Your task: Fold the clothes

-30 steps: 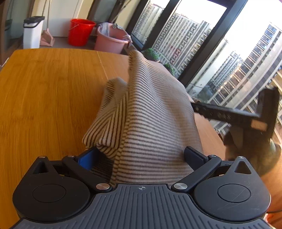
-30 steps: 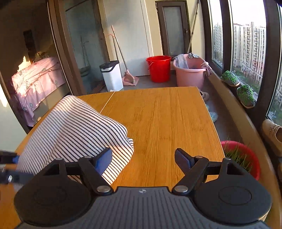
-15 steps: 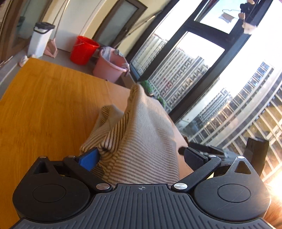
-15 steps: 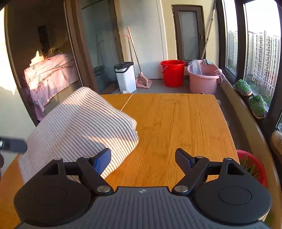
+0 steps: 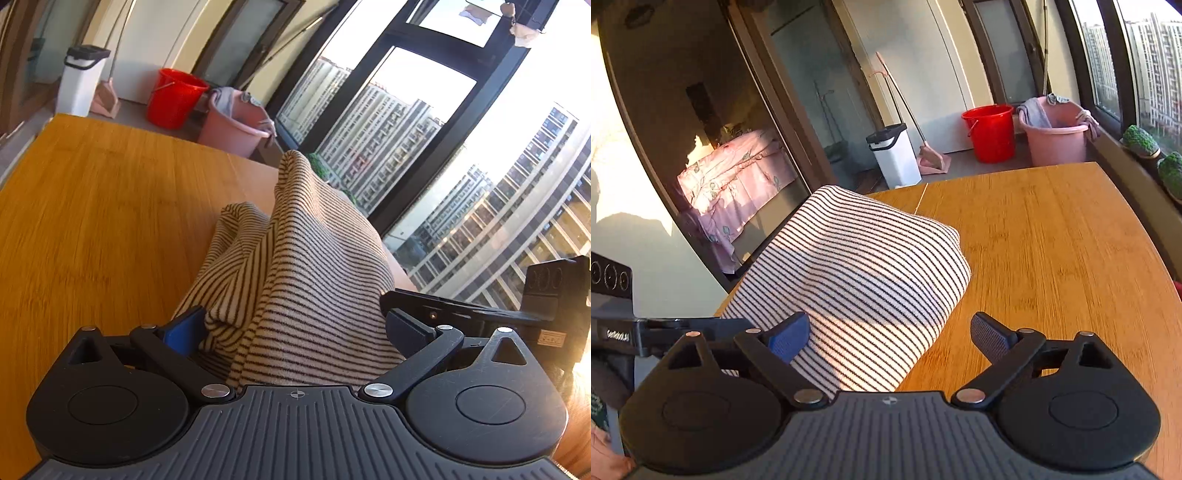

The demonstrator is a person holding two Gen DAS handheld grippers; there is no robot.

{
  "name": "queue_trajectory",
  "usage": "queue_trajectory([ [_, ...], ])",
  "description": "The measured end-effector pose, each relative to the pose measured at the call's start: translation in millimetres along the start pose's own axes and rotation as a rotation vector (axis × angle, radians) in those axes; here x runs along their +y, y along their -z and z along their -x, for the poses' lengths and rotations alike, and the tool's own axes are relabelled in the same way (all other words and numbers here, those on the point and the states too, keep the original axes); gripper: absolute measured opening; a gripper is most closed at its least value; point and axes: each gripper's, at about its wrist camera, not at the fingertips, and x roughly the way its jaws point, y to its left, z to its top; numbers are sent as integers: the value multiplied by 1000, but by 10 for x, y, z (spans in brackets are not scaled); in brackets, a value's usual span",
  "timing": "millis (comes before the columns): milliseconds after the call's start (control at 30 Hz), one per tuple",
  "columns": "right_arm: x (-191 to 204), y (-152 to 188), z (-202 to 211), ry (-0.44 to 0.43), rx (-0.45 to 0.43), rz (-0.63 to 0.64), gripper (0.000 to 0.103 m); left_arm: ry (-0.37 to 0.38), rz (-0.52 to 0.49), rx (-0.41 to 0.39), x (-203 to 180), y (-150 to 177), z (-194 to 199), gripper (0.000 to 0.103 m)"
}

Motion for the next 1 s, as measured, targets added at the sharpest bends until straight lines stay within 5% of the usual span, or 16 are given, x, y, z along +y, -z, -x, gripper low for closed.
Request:
queue_trajectory([
  [133,-18,-97,-108,38,-1,8,96,40,-20,26,-125,123,-58,103],
  [400,68,-414,-383,141,17,222,100,221,-79,153,-472,427,-218,103],
  [567,217,-443,-335,175,17,322,100,227,-117,103,-441,323,-9,103],
  [733,566,-641,-141,79,-37,378,57,102,-107,28,-264,227,171,103],
  [867,962,-796,-435,27,-5,445,48,54,-106,39,-258,292,172,103],
  [933,1087,-787,-757,-6,104,424,41,32,-112,45,-242,311,214,103],
  [1000,1199,-719,-1048,-9,197,432,45,19,-104,45,-217,315,257,103],
])
